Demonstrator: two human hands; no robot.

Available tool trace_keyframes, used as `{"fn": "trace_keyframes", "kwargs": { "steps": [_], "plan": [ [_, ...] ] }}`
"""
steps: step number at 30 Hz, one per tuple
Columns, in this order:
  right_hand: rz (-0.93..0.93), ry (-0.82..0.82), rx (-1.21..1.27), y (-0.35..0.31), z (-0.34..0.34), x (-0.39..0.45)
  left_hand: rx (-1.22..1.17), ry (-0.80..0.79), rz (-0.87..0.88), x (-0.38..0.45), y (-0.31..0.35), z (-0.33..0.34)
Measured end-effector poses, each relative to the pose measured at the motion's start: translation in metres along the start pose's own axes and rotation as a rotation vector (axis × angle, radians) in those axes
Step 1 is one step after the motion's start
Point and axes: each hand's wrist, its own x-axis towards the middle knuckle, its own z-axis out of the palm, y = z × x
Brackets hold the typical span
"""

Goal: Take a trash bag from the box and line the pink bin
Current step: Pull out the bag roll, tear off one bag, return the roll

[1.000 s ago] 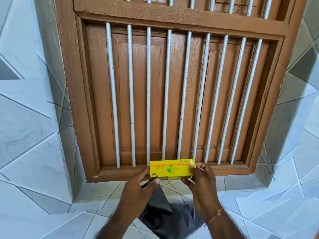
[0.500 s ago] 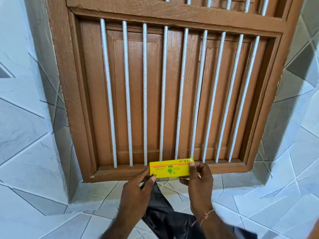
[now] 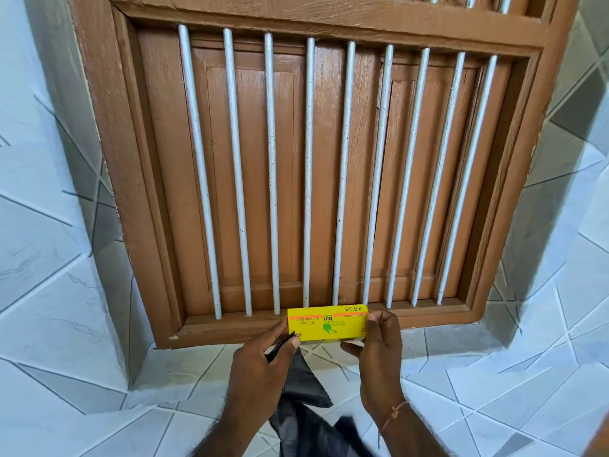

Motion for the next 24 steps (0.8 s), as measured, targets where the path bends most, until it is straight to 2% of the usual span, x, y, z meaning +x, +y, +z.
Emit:
{"fn": "trace_keyframes", "kwargs": {
  "steps": [5, 9, 12, 16, 21, 24],
  "plan": [
    [-0.089, -0.049, -0.061, 0.013, 0.002, -0.003, 0.039, 0.009, -0.002, 0.001, -0.004, 0.002],
    [0.017, -0.104, 0.024, 0.017, 0.001, -0.001, 0.064, -0.01, -0.038, 0.004, -0.012, -0.003],
    [0.096, -0.026, -0.015, 0.033, -0.001, 0.009, 0.194, -0.091, -0.065, 0.007, -0.017, -0.008],
    [0.072, 0.202, -0.292, 0.058, -0.007, 0.022, 0.217, 0.033, -0.109, 0.011, -0.017, -0.022],
    [-0.032, 0.098, -0.658, 0.074, -0.014, 0.036, 0.121, 0.109, -0.169, 0.014, -0.02, -0.036],
    [-0.044, 0.129, -0.784, 0.068, -0.012, 0.04, -0.003, 0.152, -0.175, 0.015, -0.01, -0.039]
  ]
}}
